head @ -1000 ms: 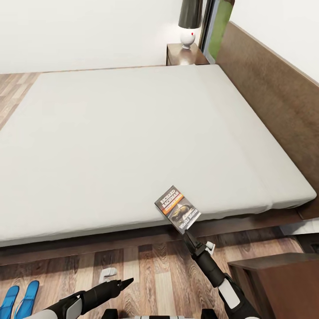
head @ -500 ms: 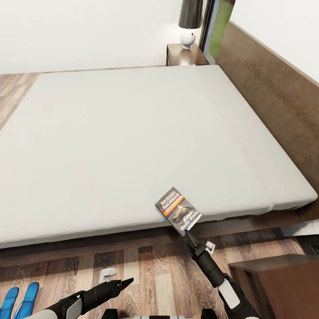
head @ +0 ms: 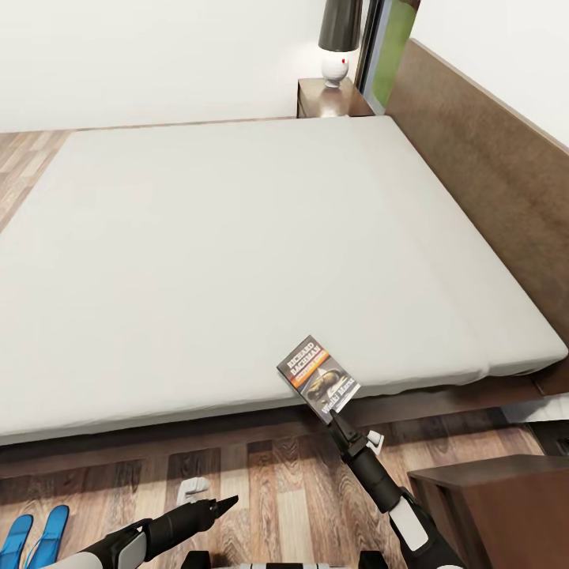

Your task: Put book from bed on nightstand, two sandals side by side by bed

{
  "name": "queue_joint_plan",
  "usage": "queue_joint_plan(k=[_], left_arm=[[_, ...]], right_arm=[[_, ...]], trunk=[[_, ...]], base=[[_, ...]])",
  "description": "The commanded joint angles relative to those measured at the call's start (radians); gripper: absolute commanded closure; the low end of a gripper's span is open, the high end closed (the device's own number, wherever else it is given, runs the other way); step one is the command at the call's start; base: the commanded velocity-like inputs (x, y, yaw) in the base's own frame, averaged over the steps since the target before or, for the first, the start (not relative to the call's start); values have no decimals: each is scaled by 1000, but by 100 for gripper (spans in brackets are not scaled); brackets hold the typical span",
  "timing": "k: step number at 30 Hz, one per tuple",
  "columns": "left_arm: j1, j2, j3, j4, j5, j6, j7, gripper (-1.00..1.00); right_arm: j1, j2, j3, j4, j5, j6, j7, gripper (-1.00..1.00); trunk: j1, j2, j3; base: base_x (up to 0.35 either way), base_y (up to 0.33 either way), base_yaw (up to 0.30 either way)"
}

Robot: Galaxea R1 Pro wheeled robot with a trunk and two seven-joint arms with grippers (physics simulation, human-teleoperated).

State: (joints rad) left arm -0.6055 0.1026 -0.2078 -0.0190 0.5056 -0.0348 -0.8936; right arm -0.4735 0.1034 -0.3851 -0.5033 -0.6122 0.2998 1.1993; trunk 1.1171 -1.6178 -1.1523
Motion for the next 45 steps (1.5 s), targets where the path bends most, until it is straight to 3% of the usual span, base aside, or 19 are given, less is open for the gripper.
queue_joint_plan(k=[1, 45], left_arm=[[0, 0, -8, 0, 7, -4, -2, -100], [0, 0, -8, 0, 7, -4, -4, -100]], right_arm=[[0, 1, -5, 0, 0, 10, 3, -100], [0, 1, -6, -1, 0, 11, 3, -100]], trunk=[[0, 0, 0], [0, 0, 0]], base=[[0, 0, 0], [18, 0, 0]])
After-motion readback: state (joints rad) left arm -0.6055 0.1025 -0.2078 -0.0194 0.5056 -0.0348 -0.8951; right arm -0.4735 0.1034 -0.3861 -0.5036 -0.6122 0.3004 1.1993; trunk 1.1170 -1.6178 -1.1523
